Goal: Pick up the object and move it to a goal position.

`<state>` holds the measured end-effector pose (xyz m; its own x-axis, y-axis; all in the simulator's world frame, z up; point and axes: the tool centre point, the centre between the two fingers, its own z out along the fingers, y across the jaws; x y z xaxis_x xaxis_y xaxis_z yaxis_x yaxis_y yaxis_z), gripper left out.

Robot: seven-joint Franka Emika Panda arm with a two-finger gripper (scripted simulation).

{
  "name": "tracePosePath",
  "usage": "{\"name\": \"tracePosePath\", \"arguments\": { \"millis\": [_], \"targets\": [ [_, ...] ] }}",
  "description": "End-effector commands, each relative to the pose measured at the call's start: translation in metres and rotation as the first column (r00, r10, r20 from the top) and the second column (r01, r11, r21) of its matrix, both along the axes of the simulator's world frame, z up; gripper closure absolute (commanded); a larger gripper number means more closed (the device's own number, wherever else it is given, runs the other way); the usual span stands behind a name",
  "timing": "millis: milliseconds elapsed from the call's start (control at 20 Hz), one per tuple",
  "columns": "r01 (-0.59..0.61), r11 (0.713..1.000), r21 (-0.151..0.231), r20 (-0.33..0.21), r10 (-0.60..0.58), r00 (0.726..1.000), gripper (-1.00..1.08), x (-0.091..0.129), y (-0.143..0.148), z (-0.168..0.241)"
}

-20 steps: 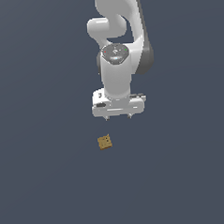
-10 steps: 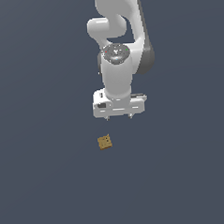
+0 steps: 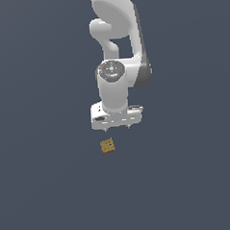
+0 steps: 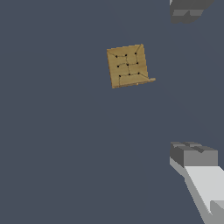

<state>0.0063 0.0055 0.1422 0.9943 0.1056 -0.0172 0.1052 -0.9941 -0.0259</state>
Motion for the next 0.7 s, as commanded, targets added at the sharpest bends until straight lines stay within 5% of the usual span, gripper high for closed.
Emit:
{"name": "tracePosePath", "arguments": {
  "millis": [0,650],
  "targets": [
    [-0.032,0.999,-0.005,0.004,0.032,0.999,-0.92,0.005,-0.011,-0.016],
    [-0.158,0.987,-0.023,0.019,0.158,0.987,-0.92,0.017,-0.052,-0.079]
  ]
}}
